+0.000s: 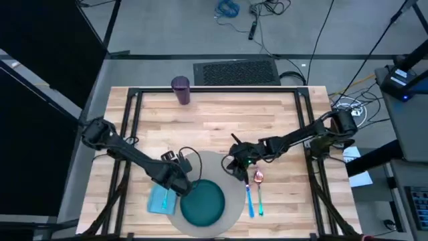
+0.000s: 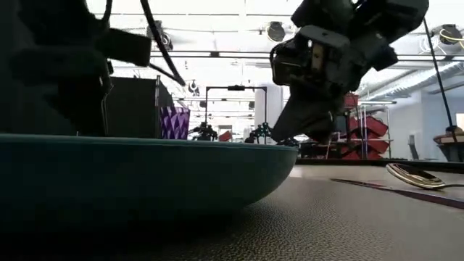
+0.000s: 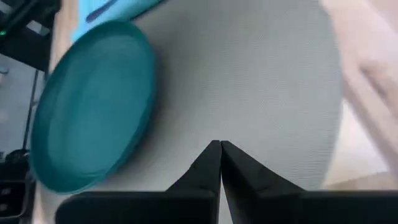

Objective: Set table place
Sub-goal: Adjust the gray placemat

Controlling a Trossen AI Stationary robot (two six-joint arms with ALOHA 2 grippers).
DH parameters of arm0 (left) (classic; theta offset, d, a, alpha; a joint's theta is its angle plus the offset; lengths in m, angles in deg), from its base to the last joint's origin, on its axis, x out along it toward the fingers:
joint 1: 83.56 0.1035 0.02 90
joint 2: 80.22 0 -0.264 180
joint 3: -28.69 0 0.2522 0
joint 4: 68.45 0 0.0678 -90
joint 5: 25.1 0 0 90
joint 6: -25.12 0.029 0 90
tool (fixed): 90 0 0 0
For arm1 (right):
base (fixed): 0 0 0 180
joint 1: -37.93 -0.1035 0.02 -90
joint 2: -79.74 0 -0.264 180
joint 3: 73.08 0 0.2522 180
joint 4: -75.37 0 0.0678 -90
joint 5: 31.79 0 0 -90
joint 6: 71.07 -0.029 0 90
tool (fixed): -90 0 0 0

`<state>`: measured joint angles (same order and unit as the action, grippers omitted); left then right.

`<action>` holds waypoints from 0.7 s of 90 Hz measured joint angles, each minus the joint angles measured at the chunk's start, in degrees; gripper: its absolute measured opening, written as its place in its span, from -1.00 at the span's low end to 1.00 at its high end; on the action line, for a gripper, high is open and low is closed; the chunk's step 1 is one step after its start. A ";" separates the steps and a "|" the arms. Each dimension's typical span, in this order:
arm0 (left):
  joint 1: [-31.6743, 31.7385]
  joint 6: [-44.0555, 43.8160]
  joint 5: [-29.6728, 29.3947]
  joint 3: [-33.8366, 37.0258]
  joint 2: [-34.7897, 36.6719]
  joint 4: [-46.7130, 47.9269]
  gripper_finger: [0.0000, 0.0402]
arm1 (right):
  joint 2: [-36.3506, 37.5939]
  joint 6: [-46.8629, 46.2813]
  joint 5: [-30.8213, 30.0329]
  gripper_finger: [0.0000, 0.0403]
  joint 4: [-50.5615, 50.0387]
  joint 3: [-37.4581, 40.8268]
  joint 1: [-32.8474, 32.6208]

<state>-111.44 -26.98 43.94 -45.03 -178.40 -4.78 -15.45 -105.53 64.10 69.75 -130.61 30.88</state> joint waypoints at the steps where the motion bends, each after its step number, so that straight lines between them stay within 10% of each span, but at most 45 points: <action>1: 0.01 0.01 0.05 0.18 -0.01 -0.14 -0.19 | 0.00 0.00 -0.02 -1.00 -0.14 0.00 0.06; 63: 0.46 -0.08 2.35 2.33 0.01 -3.10 -0.19 | -7.06 0.47 0.03 -1.00 3.06 0.00 2.67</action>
<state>-110.98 -27.06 46.29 -42.70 -178.39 -7.88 -22.51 -105.06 64.13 72.81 -130.61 33.56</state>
